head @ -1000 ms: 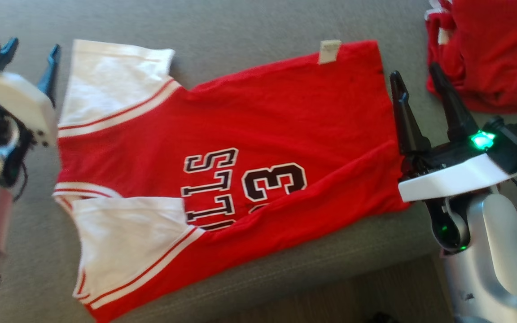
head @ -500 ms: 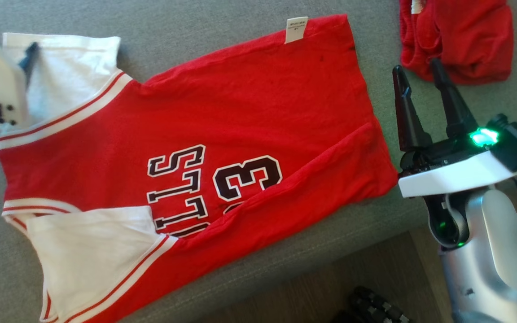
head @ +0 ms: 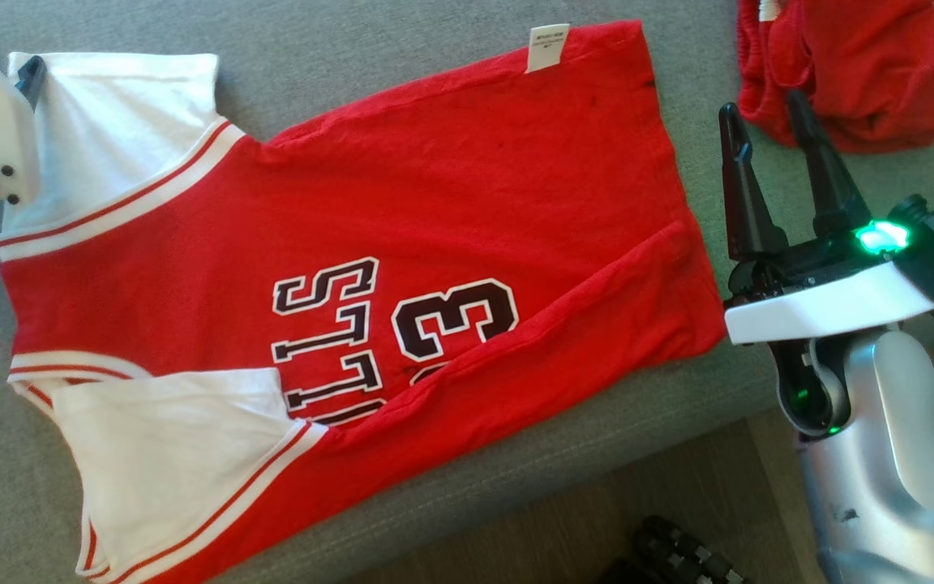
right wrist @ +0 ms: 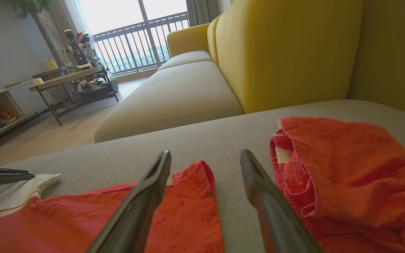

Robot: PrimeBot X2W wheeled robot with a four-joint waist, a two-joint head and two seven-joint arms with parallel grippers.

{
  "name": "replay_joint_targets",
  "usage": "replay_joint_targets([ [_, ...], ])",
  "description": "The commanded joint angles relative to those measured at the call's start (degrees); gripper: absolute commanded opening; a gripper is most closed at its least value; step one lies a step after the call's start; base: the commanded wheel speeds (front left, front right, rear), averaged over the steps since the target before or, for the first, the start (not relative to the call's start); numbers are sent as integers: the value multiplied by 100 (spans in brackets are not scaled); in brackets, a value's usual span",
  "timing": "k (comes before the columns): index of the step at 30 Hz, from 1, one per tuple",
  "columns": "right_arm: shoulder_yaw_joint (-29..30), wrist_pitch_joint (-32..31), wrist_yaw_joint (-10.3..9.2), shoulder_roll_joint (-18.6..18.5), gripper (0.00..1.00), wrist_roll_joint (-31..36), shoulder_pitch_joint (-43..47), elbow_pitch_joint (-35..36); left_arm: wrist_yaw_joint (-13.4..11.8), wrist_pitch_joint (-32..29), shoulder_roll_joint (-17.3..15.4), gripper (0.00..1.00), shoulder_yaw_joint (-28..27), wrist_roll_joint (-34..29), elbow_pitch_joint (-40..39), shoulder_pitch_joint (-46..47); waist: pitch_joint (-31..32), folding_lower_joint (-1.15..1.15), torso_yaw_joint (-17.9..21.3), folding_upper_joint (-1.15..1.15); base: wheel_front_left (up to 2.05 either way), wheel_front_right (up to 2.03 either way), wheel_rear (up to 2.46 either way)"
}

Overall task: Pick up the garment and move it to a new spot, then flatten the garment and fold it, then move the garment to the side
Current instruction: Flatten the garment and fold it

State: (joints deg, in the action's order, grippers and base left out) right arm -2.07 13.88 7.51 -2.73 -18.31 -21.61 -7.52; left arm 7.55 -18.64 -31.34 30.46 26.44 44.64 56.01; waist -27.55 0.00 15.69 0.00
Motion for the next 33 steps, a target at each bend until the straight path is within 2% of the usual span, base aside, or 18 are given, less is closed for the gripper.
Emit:
replay_joint_targets([
  [1, -76, 55, -2, -15, 100, 5, -106, 156, -12, -24, -227, 56, -104, 62, -32, 164, 7, 0, -29, 0, 0, 0, 0],
  [2, -73, 56, -2, -15, 100, 11, -120, 146, -11, -19, -205, 39, -69, 128, -35, 165, 12, 0, -42, 0, 0, 0, 0],
  [3, -70, 55, -2, -15, 100, 17, -133, 138, -10, -28, -186, 0, -21, 203, -49, 161, 17, 0, -55, 0, 0, 0, 0],
  [8, -22, 37, -2, -15, 100, 50, -192, 101, -8, 147, -221, 0, 87, 437, -121, 203, 70, 0, -135, 0, 0, 0, 0],
  [15, 115, -114, -2, -15, 100, 196, -319, 1, -148, 1188, -99, 0, -4, 361, -422, 239, 239, 0, -419, 0, 0, 0, 0],
  [16, 115, -114, -2, -15, 100, 196, -319, 1, -148, 1188, -99, 0, -4, 361, -422, 239, 239, 0, -419, 0, 0, 0, 0],
  [22, 432, -785, -2, -15, 100, 458, -736, -484, -445, 1840, 100, 0, 52, 244, -1222, -99, 395, 0, -873, 0, 0, 0, 0],
  [27, 641, -1367, -2, -15, 100, 586, -1276, -1131, -767, 2039, 195, 0, 75, 233, -1880, -563, 466, 0, -1170, 0, 0, 0, 0],
  [33, 772, -1751, -2, -206, 100, 1259, -1758, -1917, -1028, 2112, 267, 0, 133, 245, -2465, -1008, 499, 0, -1436, 0, 0, 0, 0],
])
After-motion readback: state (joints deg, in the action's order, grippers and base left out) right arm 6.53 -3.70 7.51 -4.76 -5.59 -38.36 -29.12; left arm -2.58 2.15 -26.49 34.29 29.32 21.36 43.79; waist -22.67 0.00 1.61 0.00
